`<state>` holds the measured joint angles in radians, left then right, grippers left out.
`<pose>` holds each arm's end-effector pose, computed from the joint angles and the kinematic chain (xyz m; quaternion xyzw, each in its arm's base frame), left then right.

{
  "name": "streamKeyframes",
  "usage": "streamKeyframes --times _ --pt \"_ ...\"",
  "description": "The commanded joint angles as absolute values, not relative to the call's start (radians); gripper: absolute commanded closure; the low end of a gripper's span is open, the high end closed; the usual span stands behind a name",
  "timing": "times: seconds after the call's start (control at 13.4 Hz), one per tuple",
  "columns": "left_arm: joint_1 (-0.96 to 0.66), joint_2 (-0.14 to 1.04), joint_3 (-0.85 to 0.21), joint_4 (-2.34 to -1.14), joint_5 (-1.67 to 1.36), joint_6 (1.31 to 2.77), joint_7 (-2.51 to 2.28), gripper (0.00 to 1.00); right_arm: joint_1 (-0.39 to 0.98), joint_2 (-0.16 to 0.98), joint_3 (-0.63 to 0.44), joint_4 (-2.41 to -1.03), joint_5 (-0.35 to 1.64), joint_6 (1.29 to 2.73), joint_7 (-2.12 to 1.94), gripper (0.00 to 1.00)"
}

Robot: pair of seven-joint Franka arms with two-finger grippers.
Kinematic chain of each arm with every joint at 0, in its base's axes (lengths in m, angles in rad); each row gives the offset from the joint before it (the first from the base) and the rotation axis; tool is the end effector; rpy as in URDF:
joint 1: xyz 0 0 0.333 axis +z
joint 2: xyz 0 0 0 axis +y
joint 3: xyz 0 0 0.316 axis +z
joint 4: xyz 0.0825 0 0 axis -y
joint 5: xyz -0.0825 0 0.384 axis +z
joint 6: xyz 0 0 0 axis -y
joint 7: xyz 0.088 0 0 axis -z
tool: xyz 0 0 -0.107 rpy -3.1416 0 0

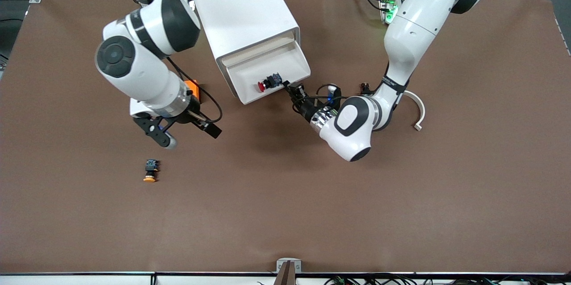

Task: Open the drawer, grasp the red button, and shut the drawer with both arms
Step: 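Release the drawer with the left gripper while the right gripper reaches inside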

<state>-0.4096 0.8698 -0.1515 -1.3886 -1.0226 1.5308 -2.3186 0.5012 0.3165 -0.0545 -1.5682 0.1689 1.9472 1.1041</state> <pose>0.5348 -0.4223 0.2118 -0.3791 -0.7039 0.5540 0.2323 0.5906 0.2999 0.4672 -0.9346 0.3472 0.0272 0.0727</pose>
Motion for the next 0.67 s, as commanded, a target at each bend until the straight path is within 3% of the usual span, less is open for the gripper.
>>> streamKeyframes --times 0.0,0.07,0.15,0.22,0.3,0.37,0.6 --pt "-0.351 0.867 -0.152 -1.355 -1.026 1.482 -2.235 0.93 0.567 0.334 -0.063 -1.565 0.181 1.974 1.233 0.00" --pt "-0.350 0.865 -0.149 -1.355 -1.025 1.482 -2.227 0.83 0.592 0.342 -0.063 -1.565 0.181 1.976 1.253 0.00" --pt "-0.348 0.865 -0.146 -1.356 -1.025 1.482 -2.227 0.59 0.622 0.347 -0.063 -1.566 0.181 1.976 1.275 0.00" --pt "-0.350 0.862 -0.146 -1.356 -1.023 1.480 -2.229 0.22 0.638 0.348 -0.063 -1.577 0.181 1.977 1.308 0.00" --pt "-0.342 0.856 -0.144 -1.356 -1.022 1.474 -2.233 0.08 0.667 0.348 -0.064 -1.589 0.179 1.976 1.336 0.00" --pt "-0.318 0.853 -0.144 -1.355 -1.022 1.471 -2.233 0.02 0.692 0.347 -0.064 -1.601 0.178 1.976 1.359 0.00" --pt "-0.270 0.844 -0.144 -1.318 -0.964 1.456 -2.230 0.01 0.753 0.347 -0.064 -1.667 0.173 2.015 1.455 0.00"
